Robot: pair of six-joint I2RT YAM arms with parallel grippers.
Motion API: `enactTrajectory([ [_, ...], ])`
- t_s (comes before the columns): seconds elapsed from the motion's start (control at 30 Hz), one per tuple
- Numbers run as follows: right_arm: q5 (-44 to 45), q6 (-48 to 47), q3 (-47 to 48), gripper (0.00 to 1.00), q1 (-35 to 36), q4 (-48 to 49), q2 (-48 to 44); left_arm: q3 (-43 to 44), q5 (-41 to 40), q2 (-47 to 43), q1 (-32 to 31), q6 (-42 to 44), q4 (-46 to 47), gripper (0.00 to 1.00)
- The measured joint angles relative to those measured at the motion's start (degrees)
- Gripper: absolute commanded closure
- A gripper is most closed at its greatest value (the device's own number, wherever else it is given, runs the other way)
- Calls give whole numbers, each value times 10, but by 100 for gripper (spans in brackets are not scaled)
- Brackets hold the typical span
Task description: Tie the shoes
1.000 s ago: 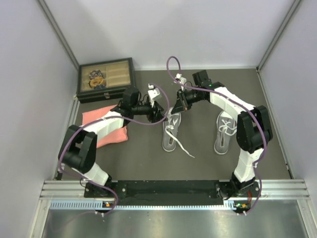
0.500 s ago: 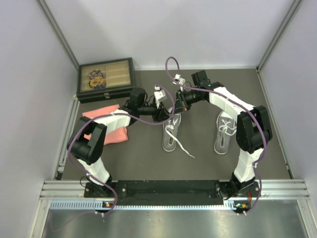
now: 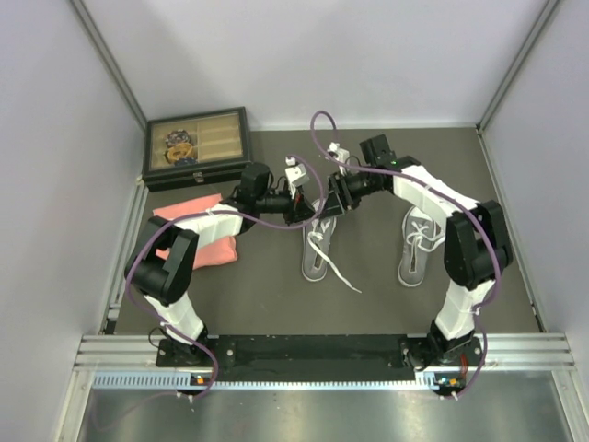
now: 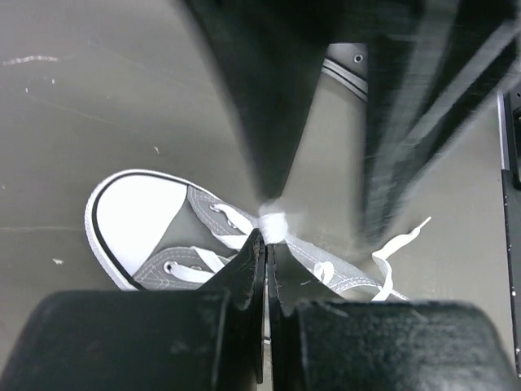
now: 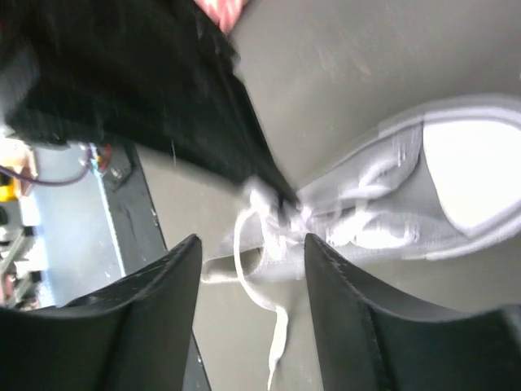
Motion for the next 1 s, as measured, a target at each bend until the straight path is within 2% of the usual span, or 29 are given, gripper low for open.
enactTrajectory([
  [0.37, 83, -90, -216, 44, 5, -10, -166, -16, -21, 0, 5, -44, -2, 100],
  [0.53, 96, -80, -272, 46, 30, 21, -166, -17, -23, 0, 7, -64, -1, 100],
  [0.83, 72, -69, -291, 48, 46, 108, -136, -17, -22, 18, 15, -85, 1, 100],
  [1.0, 67, -70, -309, 54, 58, 142, -124, -18, -20, 27, 18, -96, 1, 100],
])
